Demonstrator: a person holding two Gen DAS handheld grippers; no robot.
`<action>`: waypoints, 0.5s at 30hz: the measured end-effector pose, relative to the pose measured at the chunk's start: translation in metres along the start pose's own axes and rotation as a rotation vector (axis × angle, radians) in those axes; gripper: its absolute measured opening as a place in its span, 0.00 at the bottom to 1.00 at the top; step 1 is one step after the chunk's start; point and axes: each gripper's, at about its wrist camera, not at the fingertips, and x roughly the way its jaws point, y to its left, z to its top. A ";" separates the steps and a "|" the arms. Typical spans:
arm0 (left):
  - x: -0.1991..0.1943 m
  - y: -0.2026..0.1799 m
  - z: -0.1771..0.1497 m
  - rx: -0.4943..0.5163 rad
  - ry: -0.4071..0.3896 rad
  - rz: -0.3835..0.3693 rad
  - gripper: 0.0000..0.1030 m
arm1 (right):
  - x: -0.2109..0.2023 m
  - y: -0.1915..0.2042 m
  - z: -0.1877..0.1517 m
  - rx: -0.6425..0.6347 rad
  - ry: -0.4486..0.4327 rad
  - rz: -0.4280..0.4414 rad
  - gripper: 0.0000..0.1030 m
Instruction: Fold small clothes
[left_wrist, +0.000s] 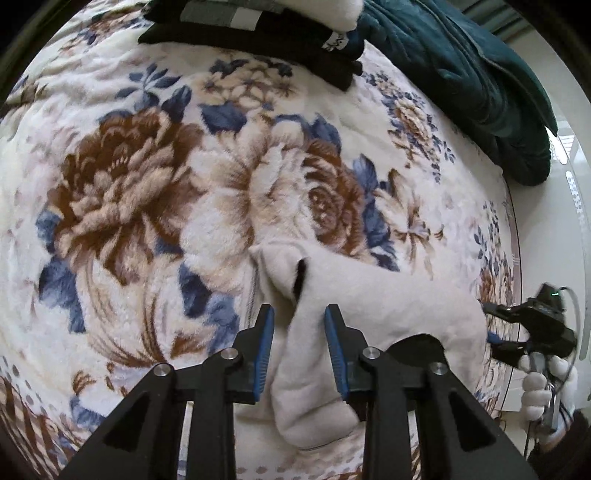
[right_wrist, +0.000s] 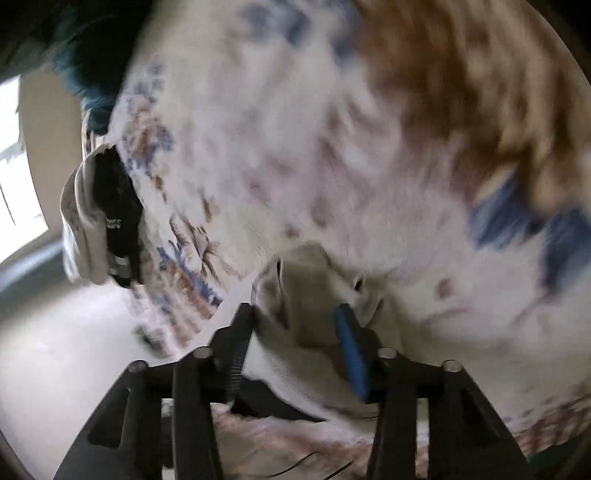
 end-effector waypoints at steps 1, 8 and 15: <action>-0.001 -0.003 0.002 0.004 -0.006 -0.007 0.25 | -0.007 0.009 -0.001 -0.042 -0.027 -0.013 0.52; 0.017 -0.016 0.022 0.013 -0.002 -0.013 0.33 | 0.031 0.027 0.006 -0.120 0.102 -0.055 0.52; 0.025 -0.013 0.029 0.011 0.014 -0.007 0.34 | 0.036 0.043 -0.002 -0.285 0.113 -0.095 0.16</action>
